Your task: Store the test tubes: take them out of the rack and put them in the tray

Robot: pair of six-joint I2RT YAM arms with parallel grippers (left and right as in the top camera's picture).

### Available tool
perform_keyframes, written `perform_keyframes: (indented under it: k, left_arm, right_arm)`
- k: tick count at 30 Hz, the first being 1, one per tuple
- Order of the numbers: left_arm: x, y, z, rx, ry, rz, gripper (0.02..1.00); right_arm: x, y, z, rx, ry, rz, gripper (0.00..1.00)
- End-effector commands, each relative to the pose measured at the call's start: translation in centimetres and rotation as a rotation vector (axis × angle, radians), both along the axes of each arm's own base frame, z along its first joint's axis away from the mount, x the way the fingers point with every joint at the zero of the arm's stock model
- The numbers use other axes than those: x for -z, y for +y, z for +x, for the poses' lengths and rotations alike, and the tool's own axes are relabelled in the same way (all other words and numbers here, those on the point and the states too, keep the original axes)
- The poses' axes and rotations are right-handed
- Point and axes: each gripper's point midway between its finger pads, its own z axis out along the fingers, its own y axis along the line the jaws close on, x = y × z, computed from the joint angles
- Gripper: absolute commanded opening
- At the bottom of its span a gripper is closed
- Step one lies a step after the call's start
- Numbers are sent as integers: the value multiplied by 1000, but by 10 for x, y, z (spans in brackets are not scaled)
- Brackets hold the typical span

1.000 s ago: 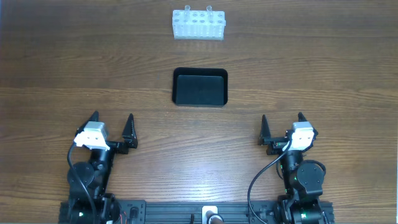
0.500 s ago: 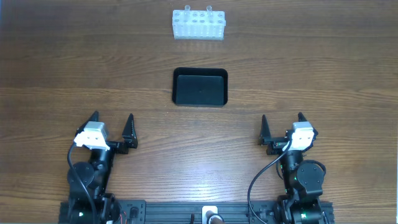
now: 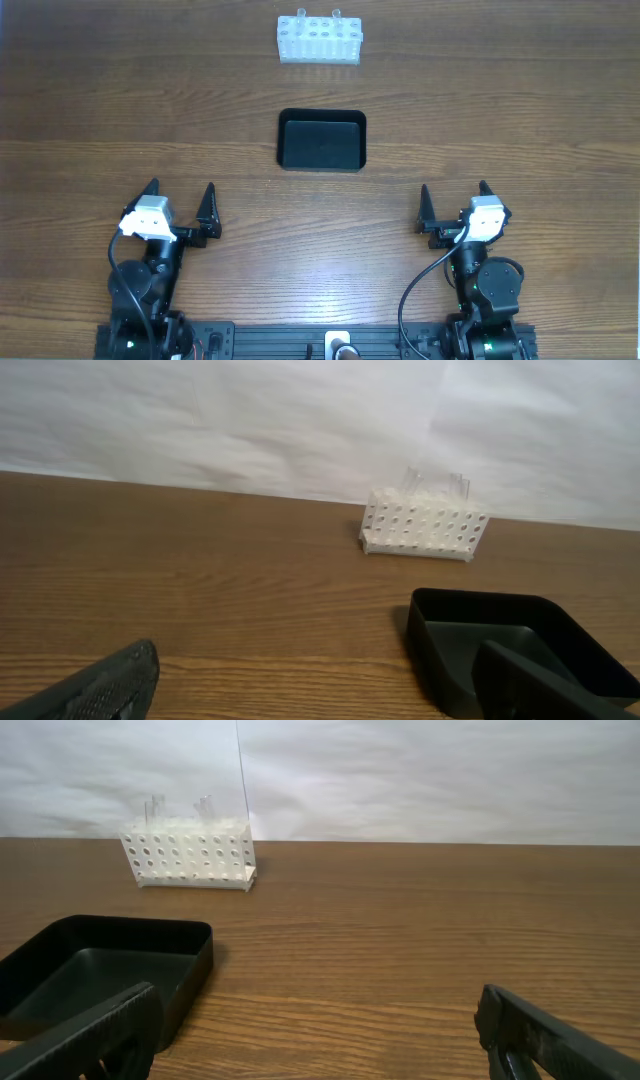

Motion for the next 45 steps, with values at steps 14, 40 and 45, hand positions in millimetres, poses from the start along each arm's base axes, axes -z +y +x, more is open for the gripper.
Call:
perform_keyframes:
  k: [14,40,45]
  left_arm:
    - [1,-1,0,9,-2,14,998]
    - [1,12,1,-66,-2,19,998]
    - [-7,11,3,-64,-33,8,998]
  right_arm:
    - [1,-1,0,7,-1,1,991]
    - [1,-1,0,7,-1,1,993]
    - [1,-1,0,7,-1,1,993]
